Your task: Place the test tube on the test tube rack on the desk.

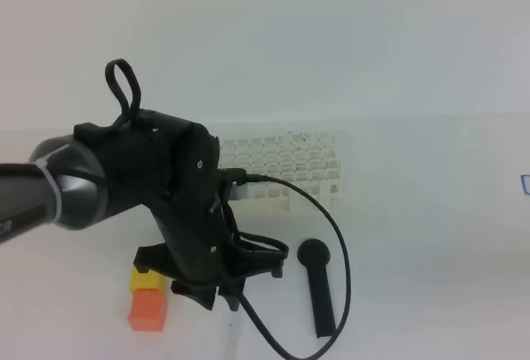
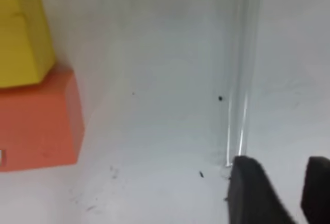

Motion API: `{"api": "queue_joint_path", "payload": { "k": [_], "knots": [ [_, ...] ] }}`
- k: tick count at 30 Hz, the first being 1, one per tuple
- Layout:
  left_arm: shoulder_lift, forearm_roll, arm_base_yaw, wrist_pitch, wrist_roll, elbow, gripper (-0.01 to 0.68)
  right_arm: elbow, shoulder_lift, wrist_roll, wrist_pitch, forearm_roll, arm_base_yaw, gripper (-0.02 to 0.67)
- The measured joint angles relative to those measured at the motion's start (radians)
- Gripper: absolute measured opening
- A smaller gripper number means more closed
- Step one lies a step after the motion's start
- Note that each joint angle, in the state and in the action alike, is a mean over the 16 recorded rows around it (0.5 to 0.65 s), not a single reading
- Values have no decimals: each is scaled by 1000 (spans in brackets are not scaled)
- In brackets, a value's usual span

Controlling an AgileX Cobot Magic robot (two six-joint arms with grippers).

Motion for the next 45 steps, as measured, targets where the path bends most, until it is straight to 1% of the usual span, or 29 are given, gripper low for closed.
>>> {"api": "queue_joint_path", "payload": {
  "k": [5, 9, 12, 17, 30, 45],
  "knots": [
    [19, 0, -2, -9, 3, -2, 307, 0, 12, 0, 0, 0, 0, -1],
    [41, -4, -1, -10, 3, -4, 364, 0, 16, 0, 0, -1, 0, -1],
    [60, -10, -1, -11, 4, -4, 391, 0, 17, 0, 0, -1, 0, -1],
    [96, -14, -1, -15, 4, -4, 402, 0, 17, 0, 1, -1, 0, -1],
    [189, -21, -2, -36, 0, -7, 399, 0, 17, 0, 2, -1, 0, -1],
    [217, -24, -2, -42, -8, -14, 396, 0, 17, 0, 3, -1, 0, -1]
  ]
}}
